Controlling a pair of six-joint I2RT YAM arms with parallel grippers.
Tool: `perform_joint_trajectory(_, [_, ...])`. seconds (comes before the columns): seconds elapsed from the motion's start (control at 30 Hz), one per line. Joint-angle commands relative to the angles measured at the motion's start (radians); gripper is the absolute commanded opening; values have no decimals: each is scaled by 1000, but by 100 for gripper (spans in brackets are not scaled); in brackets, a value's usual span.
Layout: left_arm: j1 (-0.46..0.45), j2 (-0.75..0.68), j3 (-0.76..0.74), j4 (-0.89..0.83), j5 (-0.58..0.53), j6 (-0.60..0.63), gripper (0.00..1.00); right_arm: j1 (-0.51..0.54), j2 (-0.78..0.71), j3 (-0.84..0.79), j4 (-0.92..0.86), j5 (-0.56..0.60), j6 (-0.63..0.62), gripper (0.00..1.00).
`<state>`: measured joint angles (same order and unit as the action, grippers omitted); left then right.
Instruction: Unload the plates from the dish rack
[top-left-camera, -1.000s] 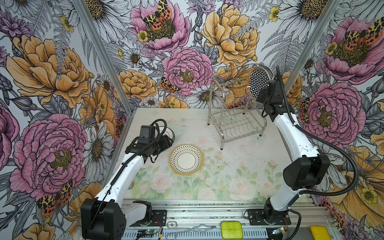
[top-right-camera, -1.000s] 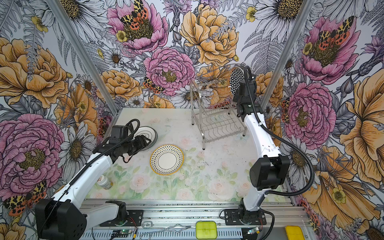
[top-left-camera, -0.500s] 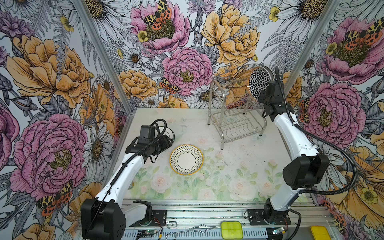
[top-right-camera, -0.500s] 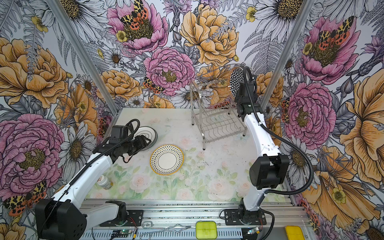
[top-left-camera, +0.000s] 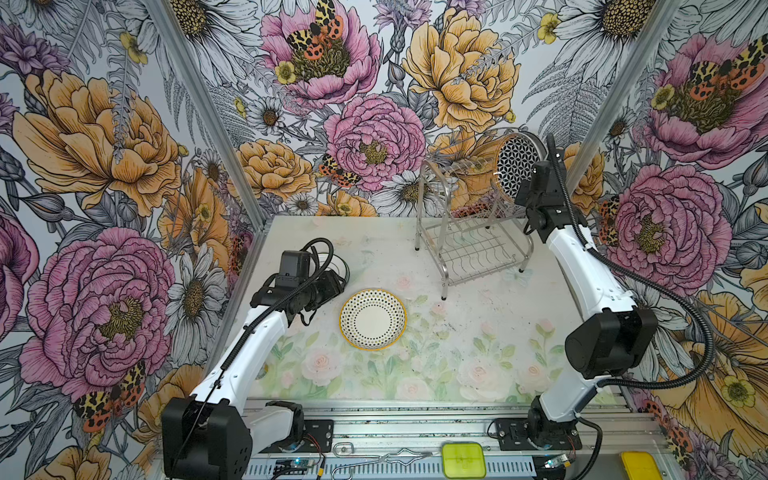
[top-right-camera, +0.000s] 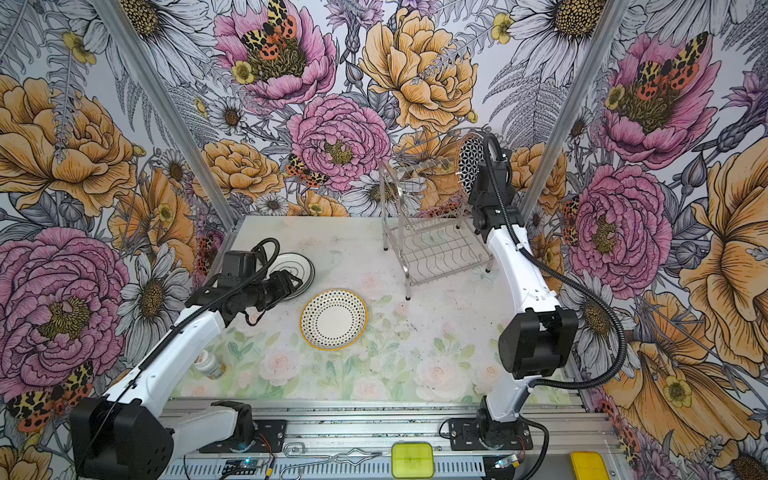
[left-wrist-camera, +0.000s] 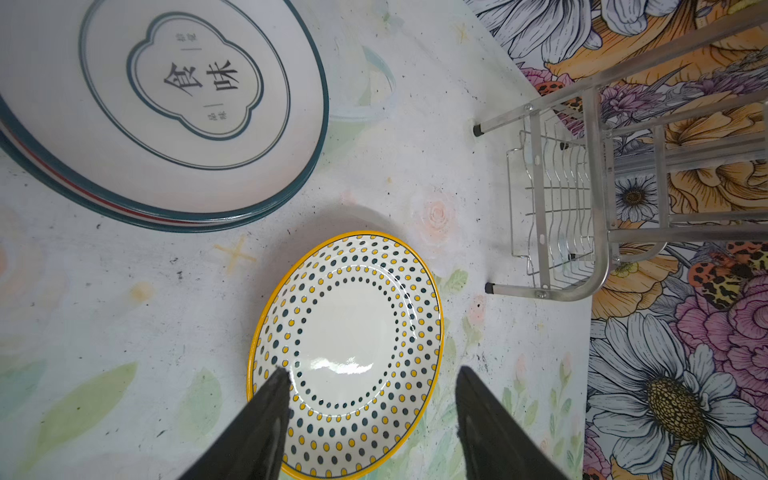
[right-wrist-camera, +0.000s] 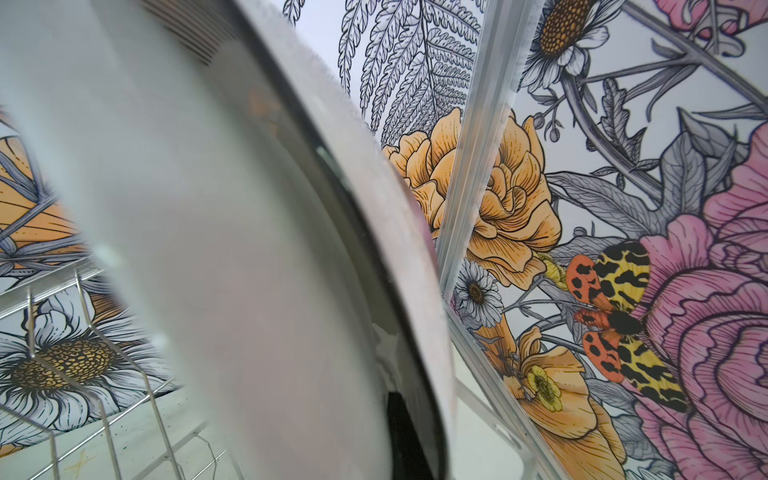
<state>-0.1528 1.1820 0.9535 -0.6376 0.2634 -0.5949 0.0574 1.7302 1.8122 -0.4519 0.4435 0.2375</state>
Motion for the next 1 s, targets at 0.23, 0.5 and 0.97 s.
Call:
perform_joint_trajectory(0.23, [0, 9, -1, 31, 22, 17, 64, 5, -67, 51, 143, 49, -12, 0])
perform_joint_trajectory(0.5, [1, 13, 1, 31, 22, 18, 64, 7, -89, 42, 189, 75, -9, 0])
perform_joint_trajectory(0.97, [-9, 16, 8, 30, 19, 16, 63, 5, -136, 25, 226, 85, -11, 0])
